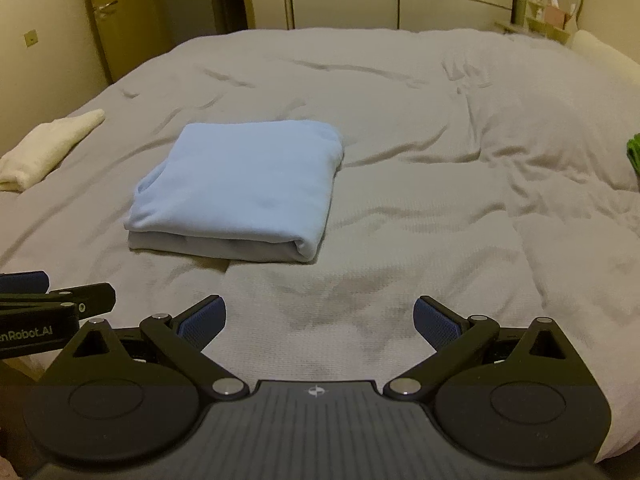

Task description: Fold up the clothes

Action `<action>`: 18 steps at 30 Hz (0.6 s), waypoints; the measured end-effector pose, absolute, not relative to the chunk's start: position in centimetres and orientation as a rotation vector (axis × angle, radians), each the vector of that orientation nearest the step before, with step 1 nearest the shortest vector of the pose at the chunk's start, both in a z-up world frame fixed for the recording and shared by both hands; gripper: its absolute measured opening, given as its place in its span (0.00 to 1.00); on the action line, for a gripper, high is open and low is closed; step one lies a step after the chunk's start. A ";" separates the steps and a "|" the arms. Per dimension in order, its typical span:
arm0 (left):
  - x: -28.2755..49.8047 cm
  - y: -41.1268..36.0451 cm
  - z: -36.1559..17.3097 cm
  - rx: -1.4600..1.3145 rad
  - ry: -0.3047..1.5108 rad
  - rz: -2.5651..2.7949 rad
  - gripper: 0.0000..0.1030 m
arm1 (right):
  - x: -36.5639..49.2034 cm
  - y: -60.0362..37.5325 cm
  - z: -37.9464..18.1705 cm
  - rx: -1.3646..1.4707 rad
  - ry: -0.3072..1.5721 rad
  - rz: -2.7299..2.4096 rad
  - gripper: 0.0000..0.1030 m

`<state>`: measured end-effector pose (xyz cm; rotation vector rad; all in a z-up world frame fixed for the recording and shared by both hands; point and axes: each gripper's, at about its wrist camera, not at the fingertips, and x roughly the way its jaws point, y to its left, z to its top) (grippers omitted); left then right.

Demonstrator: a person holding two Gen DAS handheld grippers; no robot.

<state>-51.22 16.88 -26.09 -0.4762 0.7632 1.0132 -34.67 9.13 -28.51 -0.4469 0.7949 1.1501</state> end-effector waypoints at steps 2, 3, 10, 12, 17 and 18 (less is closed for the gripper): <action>-51.3 16.9 -26.1 -0.480 0.761 1.012 0.79 | -34.7 9.1 -28.4 -0.447 0.797 1.154 1.00; -51.4 16.9 -26.1 -0.482 0.760 1.012 0.79 | -34.7 9.1 -28.4 -0.450 0.799 1.152 1.00; -52.1 17.0 -26.4 -0.514 0.757 1.019 0.80 | -34.6 9.4 -28.7 -0.461 0.821 1.148 1.00; -52.4 17.1 -26.5 -0.526 0.756 1.022 0.80 | -34.6 9.4 -28.9 -0.467 0.825 1.147 1.00; -53.4 17.1 -26.5 -0.558 0.746 1.029 0.80 | -33.5 9.4 -29.7 -0.413 0.966 1.158 1.00; -53.8 17.1 -26.4 -0.567 0.738 1.030 0.82 | -32.9 9.2 -30.0 -0.373 1.004 1.168 1.00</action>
